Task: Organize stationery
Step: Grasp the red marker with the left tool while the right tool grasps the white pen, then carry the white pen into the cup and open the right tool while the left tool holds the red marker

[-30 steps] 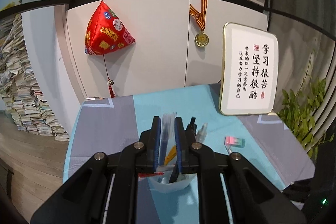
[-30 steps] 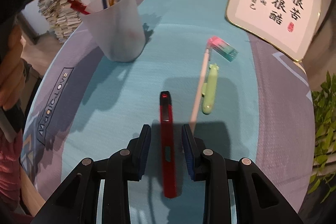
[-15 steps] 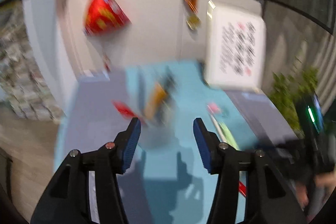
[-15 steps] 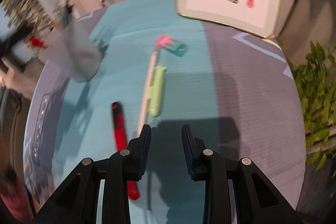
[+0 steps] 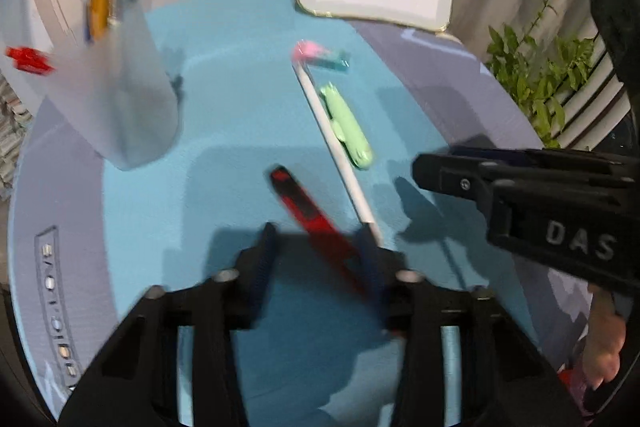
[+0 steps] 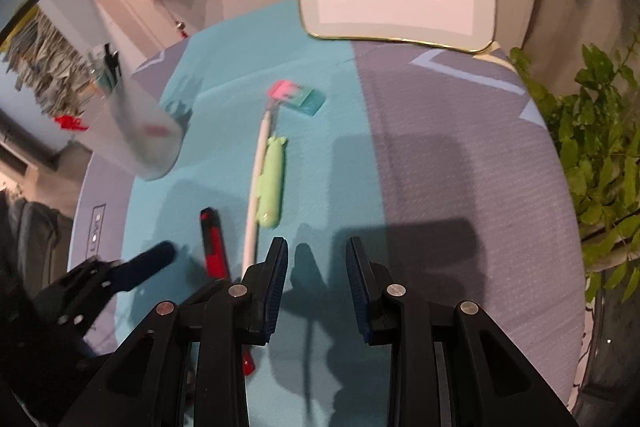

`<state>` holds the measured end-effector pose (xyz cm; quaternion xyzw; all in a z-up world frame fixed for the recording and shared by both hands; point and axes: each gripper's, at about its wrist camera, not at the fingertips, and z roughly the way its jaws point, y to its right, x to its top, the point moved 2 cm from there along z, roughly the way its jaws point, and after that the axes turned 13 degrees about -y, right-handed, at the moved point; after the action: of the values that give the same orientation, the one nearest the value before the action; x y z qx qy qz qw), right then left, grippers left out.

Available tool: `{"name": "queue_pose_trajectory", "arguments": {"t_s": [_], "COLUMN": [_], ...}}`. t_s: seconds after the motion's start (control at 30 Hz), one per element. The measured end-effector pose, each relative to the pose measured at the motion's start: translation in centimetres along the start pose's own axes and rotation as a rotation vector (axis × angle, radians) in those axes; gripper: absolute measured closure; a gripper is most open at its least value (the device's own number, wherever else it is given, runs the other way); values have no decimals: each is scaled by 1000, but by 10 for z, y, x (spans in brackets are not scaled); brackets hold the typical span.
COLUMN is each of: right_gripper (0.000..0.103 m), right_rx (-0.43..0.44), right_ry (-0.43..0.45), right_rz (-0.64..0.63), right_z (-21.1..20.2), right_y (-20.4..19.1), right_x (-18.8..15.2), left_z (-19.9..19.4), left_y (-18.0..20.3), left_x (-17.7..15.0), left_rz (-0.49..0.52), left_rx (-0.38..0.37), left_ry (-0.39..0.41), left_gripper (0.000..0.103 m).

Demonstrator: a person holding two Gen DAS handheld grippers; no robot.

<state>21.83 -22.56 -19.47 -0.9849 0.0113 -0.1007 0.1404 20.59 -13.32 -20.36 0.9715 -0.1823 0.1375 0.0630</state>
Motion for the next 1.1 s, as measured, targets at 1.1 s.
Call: {"name": "queue_pose_trajectory", "arguments": {"t_s": [1.1], "right_gripper": [89], "right_rx": [-145], "right_ry": [-140], "right_rz": [-354], "right_z": [0], "right_y": [-64], "right_x": [-64], "left_z": [-19], "left_y": [-61], "left_x": [-35], "left_rz": [-49], "left_rx": [50], "left_ry": [-3], "left_gripper": [74]}}
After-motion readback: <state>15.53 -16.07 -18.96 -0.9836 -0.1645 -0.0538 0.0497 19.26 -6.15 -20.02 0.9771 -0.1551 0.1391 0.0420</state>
